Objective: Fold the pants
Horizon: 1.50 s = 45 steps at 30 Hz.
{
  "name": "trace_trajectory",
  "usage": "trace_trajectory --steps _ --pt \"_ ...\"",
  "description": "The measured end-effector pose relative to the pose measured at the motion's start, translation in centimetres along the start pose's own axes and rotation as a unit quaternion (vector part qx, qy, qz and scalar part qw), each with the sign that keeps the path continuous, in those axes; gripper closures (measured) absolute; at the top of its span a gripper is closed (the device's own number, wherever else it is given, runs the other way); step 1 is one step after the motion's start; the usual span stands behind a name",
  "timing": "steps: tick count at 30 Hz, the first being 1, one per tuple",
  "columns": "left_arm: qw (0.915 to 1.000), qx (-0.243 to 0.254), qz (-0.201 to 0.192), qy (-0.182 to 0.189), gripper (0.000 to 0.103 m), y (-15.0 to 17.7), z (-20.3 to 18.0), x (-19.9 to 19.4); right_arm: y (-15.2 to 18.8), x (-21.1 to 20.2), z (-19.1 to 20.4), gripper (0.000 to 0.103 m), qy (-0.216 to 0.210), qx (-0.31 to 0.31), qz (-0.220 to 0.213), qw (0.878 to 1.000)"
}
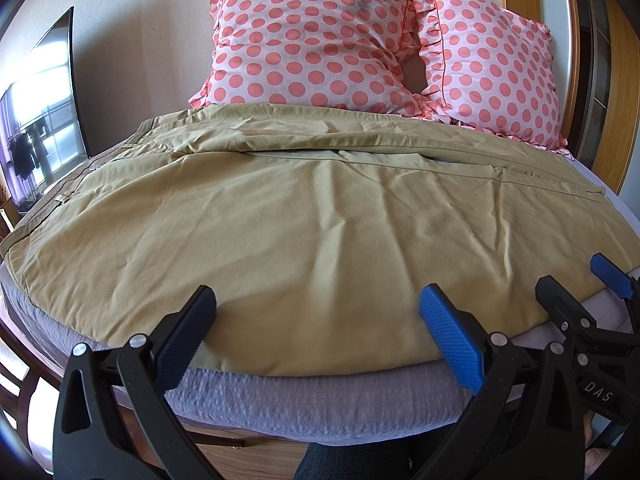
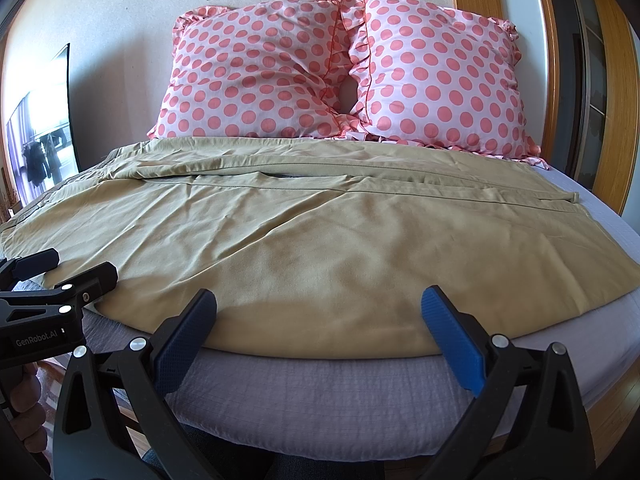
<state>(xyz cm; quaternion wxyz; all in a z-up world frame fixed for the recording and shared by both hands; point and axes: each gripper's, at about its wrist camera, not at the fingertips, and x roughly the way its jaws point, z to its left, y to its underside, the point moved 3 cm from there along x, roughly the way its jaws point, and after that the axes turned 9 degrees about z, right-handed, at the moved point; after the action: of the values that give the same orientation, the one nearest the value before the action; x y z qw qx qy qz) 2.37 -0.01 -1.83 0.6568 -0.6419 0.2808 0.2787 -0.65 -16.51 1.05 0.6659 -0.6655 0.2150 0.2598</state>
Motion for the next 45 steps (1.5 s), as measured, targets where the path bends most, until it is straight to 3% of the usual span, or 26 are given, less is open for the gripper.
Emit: trace_trajectory --steps 29,40,42,45 --pt "1.0000 0.000 0.000 0.000 0.002 0.0 0.0 0.0 0.7 0.8 -0.1 0.001 0.000 0.000 -0.005 1.000" --pt "1.0000 0.001 0.005 0.000 0.002 -0.1 0.1 -0.1 -0.5 -0.3 -0.2 0.001 -0.014 -0.010 0.003 1.000" --pt "0.9999 0.005 0.010 0.001 0.002 -0.3 0.2 -0.2 -1.9 0.2 -2.0 0.001 -0.016 0.011 0.003 1.000" --pt "0.9998 0.006 0.014 0.008 0.002 -0.1 0.5 -0.4 -6.0 -0.1 -7.4 0.001 0.001 0.088 -0.016 0.996"
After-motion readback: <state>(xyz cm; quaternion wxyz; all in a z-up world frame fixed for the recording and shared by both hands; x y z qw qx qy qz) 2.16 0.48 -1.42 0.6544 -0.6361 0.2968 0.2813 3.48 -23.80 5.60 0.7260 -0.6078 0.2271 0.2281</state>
